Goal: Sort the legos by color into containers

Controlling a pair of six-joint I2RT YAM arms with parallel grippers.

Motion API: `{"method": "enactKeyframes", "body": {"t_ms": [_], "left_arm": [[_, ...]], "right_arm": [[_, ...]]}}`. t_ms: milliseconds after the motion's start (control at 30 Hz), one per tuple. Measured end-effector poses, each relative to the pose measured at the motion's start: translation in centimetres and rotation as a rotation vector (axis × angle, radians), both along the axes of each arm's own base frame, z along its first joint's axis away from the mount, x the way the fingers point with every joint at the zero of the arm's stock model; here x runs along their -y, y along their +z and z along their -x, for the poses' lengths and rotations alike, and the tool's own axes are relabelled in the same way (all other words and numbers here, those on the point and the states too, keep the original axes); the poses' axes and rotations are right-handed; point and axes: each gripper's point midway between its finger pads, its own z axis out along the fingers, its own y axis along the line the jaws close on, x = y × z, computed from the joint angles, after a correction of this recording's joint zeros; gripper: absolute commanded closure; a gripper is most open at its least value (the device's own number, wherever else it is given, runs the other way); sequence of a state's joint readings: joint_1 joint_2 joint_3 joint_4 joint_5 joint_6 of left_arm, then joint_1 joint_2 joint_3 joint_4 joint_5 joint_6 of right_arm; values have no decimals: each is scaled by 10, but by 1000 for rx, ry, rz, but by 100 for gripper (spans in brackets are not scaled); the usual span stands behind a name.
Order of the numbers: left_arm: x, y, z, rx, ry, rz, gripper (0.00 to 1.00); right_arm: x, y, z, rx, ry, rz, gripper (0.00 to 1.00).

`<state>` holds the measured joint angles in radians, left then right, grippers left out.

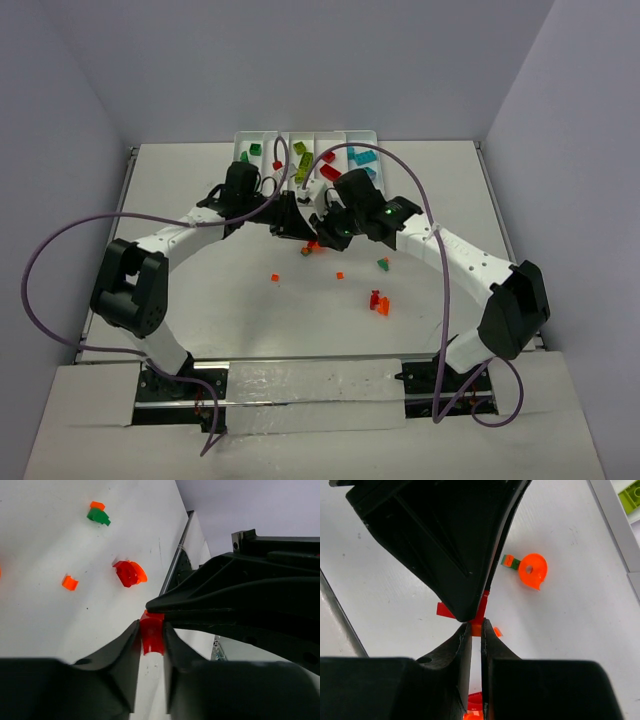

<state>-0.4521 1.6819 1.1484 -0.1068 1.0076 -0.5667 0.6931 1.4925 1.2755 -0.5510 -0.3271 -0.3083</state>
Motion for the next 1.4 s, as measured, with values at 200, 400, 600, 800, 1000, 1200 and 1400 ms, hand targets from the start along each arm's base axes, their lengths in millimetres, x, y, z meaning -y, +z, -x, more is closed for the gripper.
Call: {"method": "enactKeyframes", "body": {"t_ms": [200, 400, 600, 800, 1000, 1200, 1400], "left_arm": [[1, 4, 0, 7, -10, 17, 100], [-9, 10, -31, 57, 47, 15, 100], [-16, 16, -110, 210, 189, -43, 99], [7, 5, -195, 394, 323, -158, 97], [31, -45, -247, 449, 401, -270, 97], [31, -89, -266, 434, 449, -356, 91], [31, -86, -275, 479, 475, -381, 60]], "right_arm": [[5, -1, -1, 23, -12, 23, 100], [28, -13, 9, 48, -36, 70, 100], [59, -27, 8, 39, -102, 97, 100], [101, -25, -19, -25, -244, 22, 100], [109, -16, -14, -149, -222, -134, 100], [84, -3, 6, -346, -75, -289, 100], [78, -2, 16, -461, -54, -355, 100]]}}
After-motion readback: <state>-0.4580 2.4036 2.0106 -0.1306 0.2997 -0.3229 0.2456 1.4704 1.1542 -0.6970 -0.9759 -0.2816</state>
